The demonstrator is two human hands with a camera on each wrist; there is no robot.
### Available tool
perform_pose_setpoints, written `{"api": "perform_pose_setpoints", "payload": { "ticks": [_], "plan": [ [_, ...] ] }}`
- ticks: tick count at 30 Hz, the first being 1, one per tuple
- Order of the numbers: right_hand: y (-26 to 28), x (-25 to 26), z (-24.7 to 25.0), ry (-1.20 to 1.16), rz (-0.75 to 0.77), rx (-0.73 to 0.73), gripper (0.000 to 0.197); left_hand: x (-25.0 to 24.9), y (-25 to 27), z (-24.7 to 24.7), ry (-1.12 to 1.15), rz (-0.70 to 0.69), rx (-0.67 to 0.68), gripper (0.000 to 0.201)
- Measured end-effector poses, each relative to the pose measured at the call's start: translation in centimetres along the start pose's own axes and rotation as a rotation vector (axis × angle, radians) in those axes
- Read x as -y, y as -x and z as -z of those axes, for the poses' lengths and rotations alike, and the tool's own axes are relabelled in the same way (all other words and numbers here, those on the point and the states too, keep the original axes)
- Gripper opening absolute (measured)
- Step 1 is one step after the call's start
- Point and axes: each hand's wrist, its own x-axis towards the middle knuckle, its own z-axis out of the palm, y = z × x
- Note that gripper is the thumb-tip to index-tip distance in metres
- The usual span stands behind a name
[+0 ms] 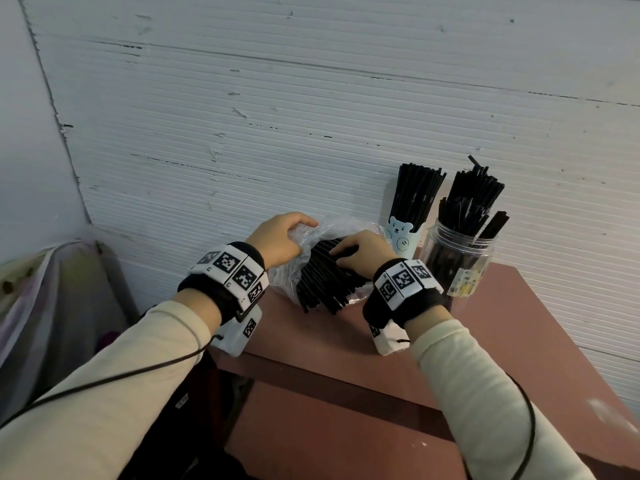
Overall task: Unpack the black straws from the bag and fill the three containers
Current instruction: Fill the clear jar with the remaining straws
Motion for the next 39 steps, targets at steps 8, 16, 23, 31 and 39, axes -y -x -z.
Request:
{"api": "perform_pose_setpoints", "payload": {
  "ticks": [8,16,23,31,39],
  "plan": [
    [4.4,-1.3,5.4,-0.087,0.052,0.031,0.023,-2.2,0.4,-2.3,-0.177,-0.249,-0.144,0.066],
    [10.4,-0.1,10.1,-0.006,0.175,0.139,0.025,-7.1,0.0,-6.7,-0.274,-0.350,0.158,0.085],
    [13.9,0.0,13.7,-0.030,0.227,0.008,0.047,-10.7,1.2,-8.2,0.023,-0.301,0.121,0.024],
    [12.3,1.0,12.7,-0.132,0.584,-0.506,0.033,-11.9,1.8,-10.4,0.401,-0.175,0.317,0.026],
    [10.4,-0.1,10.3,-0.049,0.452,-0.466,0.020,-10.6,1.6,-11.7,0.630,-0.058,0.356,0.018]
  ]
}}
